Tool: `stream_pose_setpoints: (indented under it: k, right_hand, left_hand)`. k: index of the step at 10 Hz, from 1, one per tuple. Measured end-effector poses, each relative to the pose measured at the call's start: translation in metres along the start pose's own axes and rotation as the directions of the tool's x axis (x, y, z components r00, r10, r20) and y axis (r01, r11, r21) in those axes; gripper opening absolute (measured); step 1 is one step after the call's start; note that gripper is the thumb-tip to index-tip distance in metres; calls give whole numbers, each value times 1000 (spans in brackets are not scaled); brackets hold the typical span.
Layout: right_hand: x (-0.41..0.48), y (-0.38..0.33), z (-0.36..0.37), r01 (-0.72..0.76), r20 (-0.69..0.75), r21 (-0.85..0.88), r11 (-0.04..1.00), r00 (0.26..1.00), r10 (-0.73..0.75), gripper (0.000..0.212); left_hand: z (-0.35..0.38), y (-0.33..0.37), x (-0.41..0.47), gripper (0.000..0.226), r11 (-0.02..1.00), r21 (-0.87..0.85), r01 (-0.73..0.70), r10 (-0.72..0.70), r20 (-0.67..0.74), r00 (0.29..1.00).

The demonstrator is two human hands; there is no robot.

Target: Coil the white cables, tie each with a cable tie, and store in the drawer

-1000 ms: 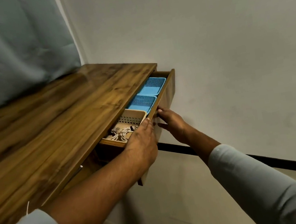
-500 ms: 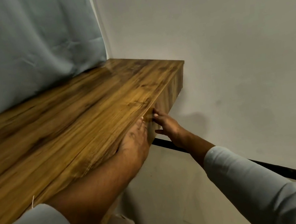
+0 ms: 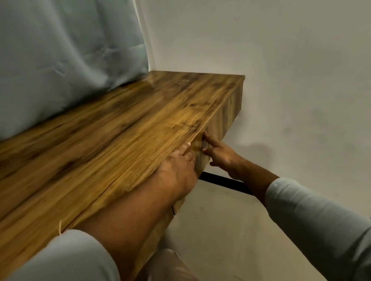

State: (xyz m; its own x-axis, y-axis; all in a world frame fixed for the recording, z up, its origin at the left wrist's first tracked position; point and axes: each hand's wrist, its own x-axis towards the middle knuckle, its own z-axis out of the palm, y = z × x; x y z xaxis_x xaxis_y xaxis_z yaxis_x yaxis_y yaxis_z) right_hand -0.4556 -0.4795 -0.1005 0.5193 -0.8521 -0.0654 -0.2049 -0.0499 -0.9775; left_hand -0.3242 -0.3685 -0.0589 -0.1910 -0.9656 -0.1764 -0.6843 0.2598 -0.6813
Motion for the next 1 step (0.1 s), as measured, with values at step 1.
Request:
stream_pose_setpoints:
  k: [1]
  right_hand:
    - [-4,-31,-2,112,-161,-142,984,978,-135,54]
  left_hand:
    - [-15,-19,-19,54,969,-245,-19,-10,-116,993]
